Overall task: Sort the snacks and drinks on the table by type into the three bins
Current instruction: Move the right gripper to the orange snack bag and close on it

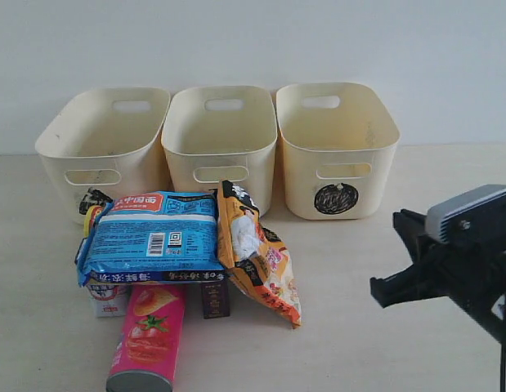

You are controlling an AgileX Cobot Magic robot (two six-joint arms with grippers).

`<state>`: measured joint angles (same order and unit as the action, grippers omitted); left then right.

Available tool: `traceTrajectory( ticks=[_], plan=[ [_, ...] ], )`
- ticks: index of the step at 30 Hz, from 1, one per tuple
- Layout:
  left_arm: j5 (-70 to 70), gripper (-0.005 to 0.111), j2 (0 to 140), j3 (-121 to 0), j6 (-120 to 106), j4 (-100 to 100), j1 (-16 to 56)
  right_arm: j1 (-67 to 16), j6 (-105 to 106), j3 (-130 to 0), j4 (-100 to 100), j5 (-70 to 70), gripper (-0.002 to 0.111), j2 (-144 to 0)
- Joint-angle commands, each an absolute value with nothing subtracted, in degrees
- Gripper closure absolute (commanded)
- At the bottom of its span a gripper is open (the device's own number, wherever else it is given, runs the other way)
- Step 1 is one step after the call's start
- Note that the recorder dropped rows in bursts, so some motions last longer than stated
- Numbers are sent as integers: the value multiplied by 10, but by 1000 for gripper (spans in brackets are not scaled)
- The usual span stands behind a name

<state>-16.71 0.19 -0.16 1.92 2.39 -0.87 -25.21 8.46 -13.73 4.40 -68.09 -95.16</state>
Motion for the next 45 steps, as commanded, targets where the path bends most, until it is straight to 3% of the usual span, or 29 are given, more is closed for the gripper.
traceTrajectory(
  ticks=[1,5,11,19,29,31,34,36,37,45],
  plan=[
    [-167,102,0,0,18,19,-7,-322,131,-133,103,-679,108,-967],
    [-167,102,0,0,18,19,-7,-368,151,-142,101,-665,108,-977],
    [-167,102,0,0,18,19,-7,-433,184,-200,110,-536,108,-978],
    [-167,102,0,0,18,19,-7,-522,378,-258,299,-467,108,-980],
    [-167,102,0,0,18,19,-7,-539,358,-288,279,-464,106,-1039],
    [-167,102,0,0,18,19,-7,-539,337,-288,276,-464,92,-1039],
    [-167,102,0,0,18,19,-7,-539,292,-288,248,-473,38,-1041],
    [-167,102,0,0,18,19,-7,-539,281,-288,246,-483,10,-1041],
    [-167,102,0,0,18,19,-7,-539,283,-288,246,-484,3,-1041],
    [-167,102,0,0,18,19,-7,-539,342,-333,283,-486,9,-1079]
  ],
)
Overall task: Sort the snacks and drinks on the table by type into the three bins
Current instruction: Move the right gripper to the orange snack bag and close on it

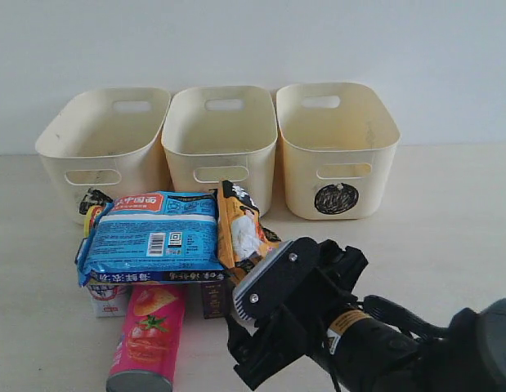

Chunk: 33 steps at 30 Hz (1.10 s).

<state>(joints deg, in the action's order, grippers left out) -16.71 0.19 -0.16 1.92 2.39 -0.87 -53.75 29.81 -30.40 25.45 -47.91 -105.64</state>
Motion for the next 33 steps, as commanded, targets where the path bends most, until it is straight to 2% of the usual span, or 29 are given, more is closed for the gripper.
traceTrajectory(
  ticks=[1,5,25,27,28,29,30,31,33],
  plan=[
    [-167,102,0,0,18,19,-7,-539,358,-342,298,-486,9,-1088],
    [-167,102,0,0,18,19,-7,-539,422,-373,356,-487,9,-1116],
    [-167,102,0,0,18,19,-7,-536,456,-441,409,-542,9,-1186],
    [-167,102,0,0,18,19,-7,-536,464,-441,433,-555,17,-1186],
    [-167,102,0,0,18,19,-7,-536,466,-441,442,-555,31,-1186],
    [-167,102,0,0,18,19,-7,-536,466,-441,442,-550,39,-1186],
    [-167,102,0,0,18,19,-7,-536,466,-441,442,-546,55,-1186],
    [-167,102,0,0,18,19,-7,-536,466,-441,442,-546,66,-1186],
    [-167,102,0,0,18,19,-7,-537,468,-441,442,-541,109,-1186]
  ],
)
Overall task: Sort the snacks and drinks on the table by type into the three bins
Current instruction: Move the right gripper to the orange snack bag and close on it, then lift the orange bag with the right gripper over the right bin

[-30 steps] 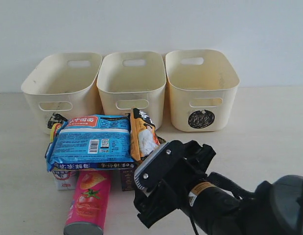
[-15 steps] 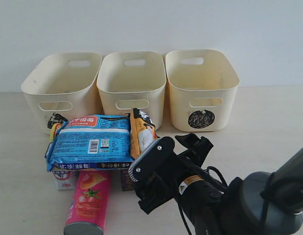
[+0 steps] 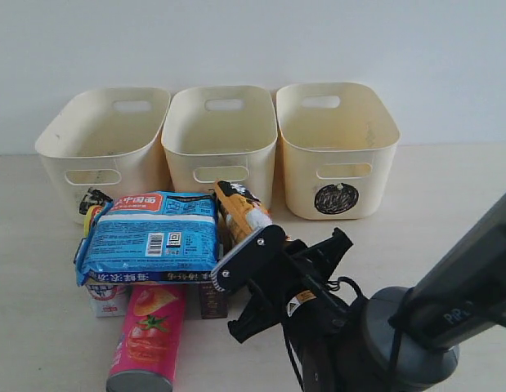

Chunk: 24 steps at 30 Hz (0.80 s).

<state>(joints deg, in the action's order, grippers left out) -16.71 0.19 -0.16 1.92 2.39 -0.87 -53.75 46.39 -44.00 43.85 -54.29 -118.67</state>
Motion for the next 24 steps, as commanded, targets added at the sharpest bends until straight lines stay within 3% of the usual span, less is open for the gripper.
traceTrajectory(
  ticks=[1,24],
  plan=[
    [-167,102,0,0,18,19,-7,-537,468,-441,445,-542,108,-1185],
    [-167,102,0,0,18,19,-7,-537,571,-440,580,-455,108,-1048]
  ],
)
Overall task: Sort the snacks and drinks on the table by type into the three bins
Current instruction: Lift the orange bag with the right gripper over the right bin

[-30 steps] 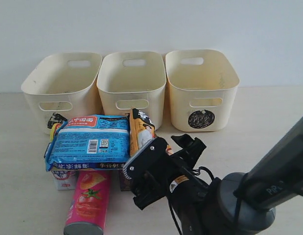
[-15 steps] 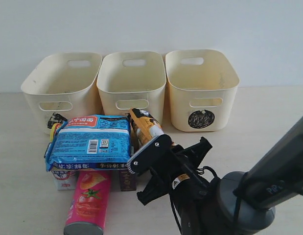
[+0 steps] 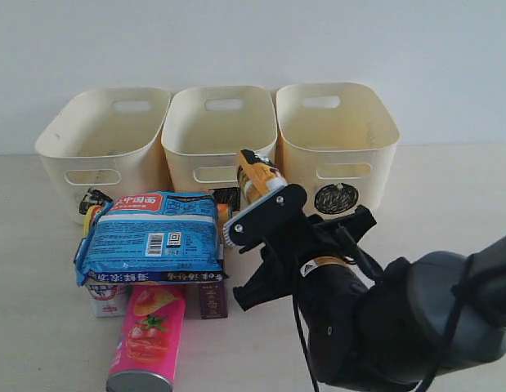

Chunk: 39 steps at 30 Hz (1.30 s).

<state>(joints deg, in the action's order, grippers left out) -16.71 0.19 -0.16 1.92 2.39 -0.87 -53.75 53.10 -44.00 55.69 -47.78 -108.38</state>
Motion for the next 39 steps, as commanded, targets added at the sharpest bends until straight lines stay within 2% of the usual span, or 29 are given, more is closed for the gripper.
traceTrajectory(
  ticks=[1,10,19,31,35,39],
  plan=[
    [-167,102,0,0,18,19,-7,-537,585,-440,587,-447,108,-1038],
    [-167,102,0,0,18,19,-7,-537,696,-440,641,-378,108,-936],
    [-167,102,0,0,18,19,-7,-529,749,-453,641,-373,108,-851],
    [-167,102,0,0,18,19,-7,-365,756,-557,642,-209,108,-847],
    [-167,102,0,0,18,19,-7,-272,747,-635,642,-116,108,-884],
    [-167,102,0,0,18,19,-7,-221,747,-726,642,-54,108,-954]
  ],
)
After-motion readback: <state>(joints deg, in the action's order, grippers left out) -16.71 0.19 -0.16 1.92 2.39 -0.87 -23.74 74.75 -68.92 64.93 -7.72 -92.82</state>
